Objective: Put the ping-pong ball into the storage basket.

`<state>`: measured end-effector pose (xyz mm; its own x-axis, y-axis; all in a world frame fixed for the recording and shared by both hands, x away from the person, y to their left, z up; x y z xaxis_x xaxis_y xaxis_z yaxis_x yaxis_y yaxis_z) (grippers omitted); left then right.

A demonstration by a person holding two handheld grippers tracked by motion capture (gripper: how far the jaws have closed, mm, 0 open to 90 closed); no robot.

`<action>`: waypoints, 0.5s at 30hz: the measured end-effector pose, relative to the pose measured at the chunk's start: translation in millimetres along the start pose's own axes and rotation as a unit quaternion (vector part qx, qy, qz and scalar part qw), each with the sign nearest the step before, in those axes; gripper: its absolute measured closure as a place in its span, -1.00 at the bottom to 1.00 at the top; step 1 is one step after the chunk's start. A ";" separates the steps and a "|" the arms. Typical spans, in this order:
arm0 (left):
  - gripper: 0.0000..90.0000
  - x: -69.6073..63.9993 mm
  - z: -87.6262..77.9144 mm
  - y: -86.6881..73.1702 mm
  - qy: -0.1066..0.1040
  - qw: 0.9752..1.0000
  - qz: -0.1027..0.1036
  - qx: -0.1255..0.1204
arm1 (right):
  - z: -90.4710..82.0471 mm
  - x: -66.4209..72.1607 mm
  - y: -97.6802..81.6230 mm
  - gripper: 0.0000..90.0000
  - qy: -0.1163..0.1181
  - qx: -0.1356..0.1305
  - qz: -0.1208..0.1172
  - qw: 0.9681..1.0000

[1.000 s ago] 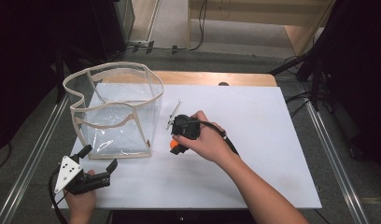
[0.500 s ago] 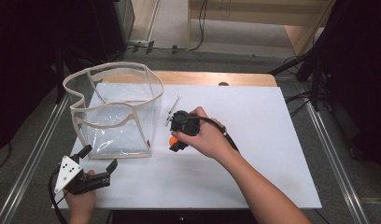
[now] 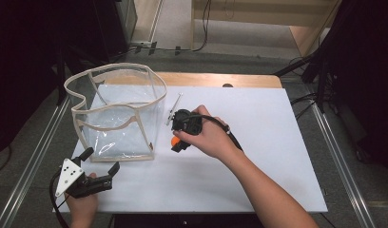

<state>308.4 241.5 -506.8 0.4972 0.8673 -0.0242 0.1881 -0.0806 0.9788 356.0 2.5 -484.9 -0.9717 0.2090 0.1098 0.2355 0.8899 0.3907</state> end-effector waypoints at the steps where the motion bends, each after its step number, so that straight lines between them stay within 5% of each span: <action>1: -1.00 0.0 0.0 0.0 0.000 1.000 0.000 0.000 | -0.9 -0.7 0.6 0.06 -0.002 0.000 -0.001 1.000; 15: -1.00 -0.1 0.1 0.1 0.000 1.000 -0.001 -0.001 | -11.6 -2.6 7.2 0.06 -0.003 0.000 -0.004 1.000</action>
<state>308.5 241.3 -506.7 0.4968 0.8674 -0.0265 0.1881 -0.0779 0.9791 360.4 3.7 -471.7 -0.9735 0.2054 0.1010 0.2286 0.8914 0.3913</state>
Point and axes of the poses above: each handheld gripper's, and its own axes: z roughly forward along the jaws, y roughly out of its top, x roughly to its left, the point moved 10 cm from there along z, roughly forward along the jaws, and after that the axes turned 3 degrees about -z, right-handed, at the moved point
